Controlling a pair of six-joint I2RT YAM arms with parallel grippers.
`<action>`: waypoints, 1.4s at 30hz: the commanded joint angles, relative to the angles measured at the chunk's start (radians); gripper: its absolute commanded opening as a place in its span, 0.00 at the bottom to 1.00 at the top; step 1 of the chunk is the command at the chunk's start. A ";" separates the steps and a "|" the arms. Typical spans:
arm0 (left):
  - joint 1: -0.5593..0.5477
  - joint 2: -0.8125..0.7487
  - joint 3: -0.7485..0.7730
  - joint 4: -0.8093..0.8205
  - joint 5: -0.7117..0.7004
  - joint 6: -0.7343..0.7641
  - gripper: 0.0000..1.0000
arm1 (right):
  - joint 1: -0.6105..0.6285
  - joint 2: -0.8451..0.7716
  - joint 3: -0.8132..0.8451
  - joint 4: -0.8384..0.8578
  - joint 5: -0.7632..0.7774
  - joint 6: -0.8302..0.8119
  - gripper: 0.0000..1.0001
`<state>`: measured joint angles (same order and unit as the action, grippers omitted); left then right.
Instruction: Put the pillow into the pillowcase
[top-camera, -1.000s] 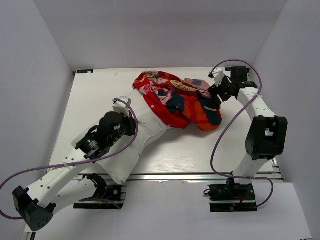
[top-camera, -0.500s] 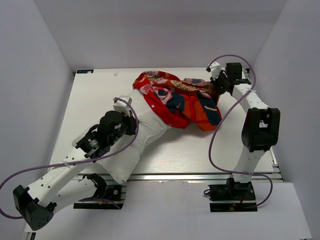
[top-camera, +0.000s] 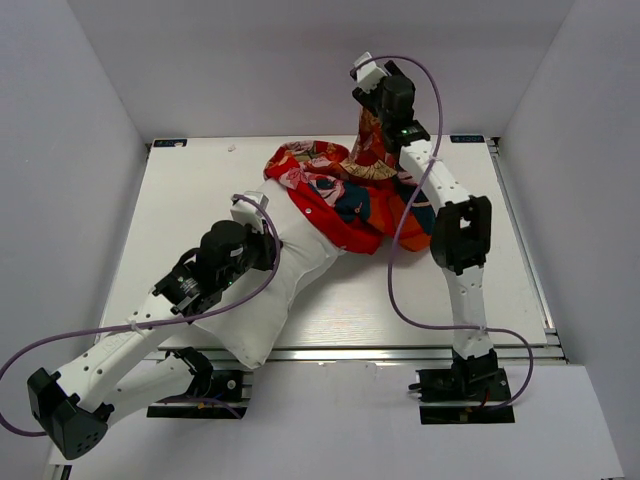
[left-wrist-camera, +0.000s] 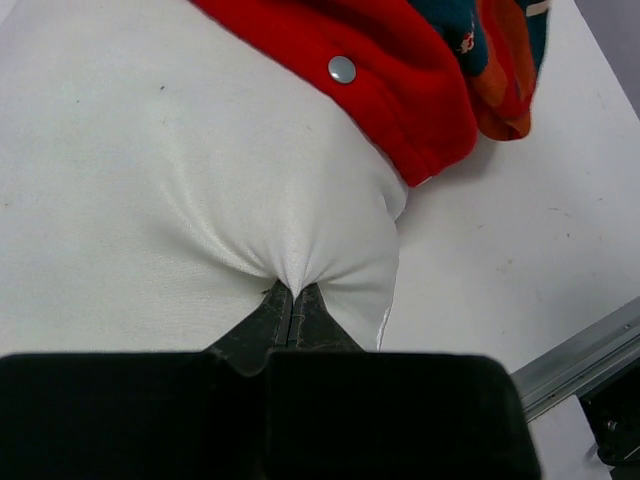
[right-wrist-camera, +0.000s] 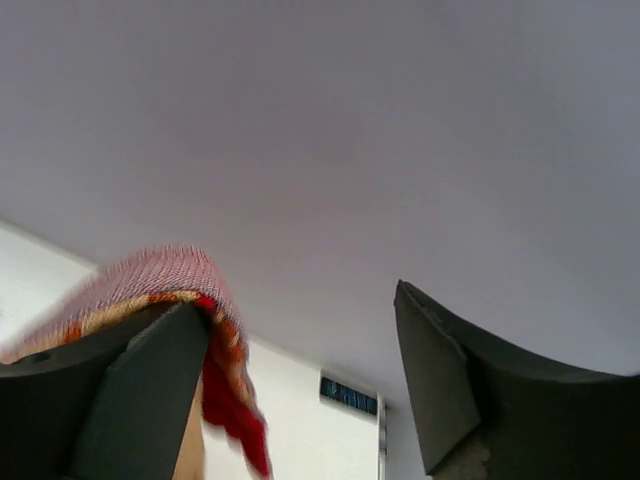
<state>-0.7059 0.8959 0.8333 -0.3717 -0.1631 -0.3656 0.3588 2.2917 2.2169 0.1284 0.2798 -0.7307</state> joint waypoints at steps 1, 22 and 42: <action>0.005 -0.018 0.043 0.111 0.046 -0.018 0.00 | -0.057 0.005 0.079 -0.092 0.187 0.034 0.78; 0.374 0.031 -0.002 0.428 0.571 -0.585 0.00 | 0.118 -1.092 -1.008 -0.589 -0.944 0.109 0.82; 0.434 0.086 0.021 0.517 0.680 -0.716 0.00 | 0.261 -0.786 -1.103 -0.182 -0.378 0.197 0.79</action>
<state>-0.2825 1.0119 0.8066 0.0231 0.4850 -1.0485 0.6178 1.4479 1.0317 -0.1238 -0.1841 -0.5320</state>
